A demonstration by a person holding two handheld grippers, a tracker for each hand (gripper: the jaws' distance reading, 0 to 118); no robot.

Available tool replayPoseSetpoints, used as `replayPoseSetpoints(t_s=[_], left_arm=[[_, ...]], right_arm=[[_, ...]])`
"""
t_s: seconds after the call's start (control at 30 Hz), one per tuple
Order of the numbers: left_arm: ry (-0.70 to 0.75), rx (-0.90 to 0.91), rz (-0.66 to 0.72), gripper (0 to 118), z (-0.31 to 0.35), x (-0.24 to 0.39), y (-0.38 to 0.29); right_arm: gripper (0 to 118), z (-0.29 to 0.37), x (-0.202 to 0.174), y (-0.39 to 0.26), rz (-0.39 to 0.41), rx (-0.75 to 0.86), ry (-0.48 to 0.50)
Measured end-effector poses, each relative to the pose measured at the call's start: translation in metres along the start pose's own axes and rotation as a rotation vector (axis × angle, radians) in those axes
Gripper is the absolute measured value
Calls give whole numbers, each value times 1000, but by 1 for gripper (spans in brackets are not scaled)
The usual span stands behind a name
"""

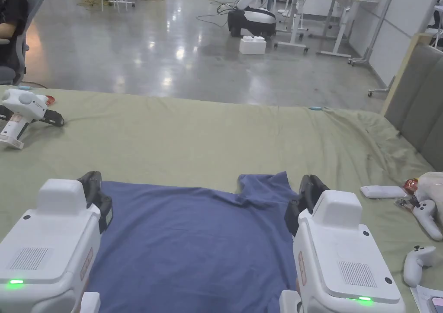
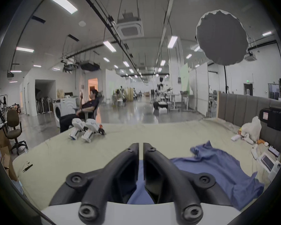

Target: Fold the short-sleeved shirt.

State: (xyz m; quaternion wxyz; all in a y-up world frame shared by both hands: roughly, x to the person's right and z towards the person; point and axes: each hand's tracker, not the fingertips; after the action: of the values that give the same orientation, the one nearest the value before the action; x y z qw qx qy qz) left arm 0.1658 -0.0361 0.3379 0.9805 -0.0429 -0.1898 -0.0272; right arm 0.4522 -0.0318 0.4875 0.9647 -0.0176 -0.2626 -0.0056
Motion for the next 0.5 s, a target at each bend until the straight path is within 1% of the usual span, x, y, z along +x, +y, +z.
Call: replayPoseSetpoints(t_s=[0.07, 0.13, 0.27, 0.4, 0.5], left_arm=[[-12, 26, 13, 0, 3, -2, 3], [-17, 29, 15, 0, 6, -5, 5], [-14, -10, 17, 0, 7, -20, -1], [-13, -163, 39, 0, 11, -51, -16], [-27, -348, 42, 0, 13, -83, -38]], right_arm=[[0, 2, -2, 1, 12, 13, -12], [0, 1, -2, -1, 6, 22, 6], [0, -1, -5, -2, 23, 19, 14], [0, -3, -5, -6, 23, -4, 24], [0, -8, -4, -13, 25, -40, 34]])
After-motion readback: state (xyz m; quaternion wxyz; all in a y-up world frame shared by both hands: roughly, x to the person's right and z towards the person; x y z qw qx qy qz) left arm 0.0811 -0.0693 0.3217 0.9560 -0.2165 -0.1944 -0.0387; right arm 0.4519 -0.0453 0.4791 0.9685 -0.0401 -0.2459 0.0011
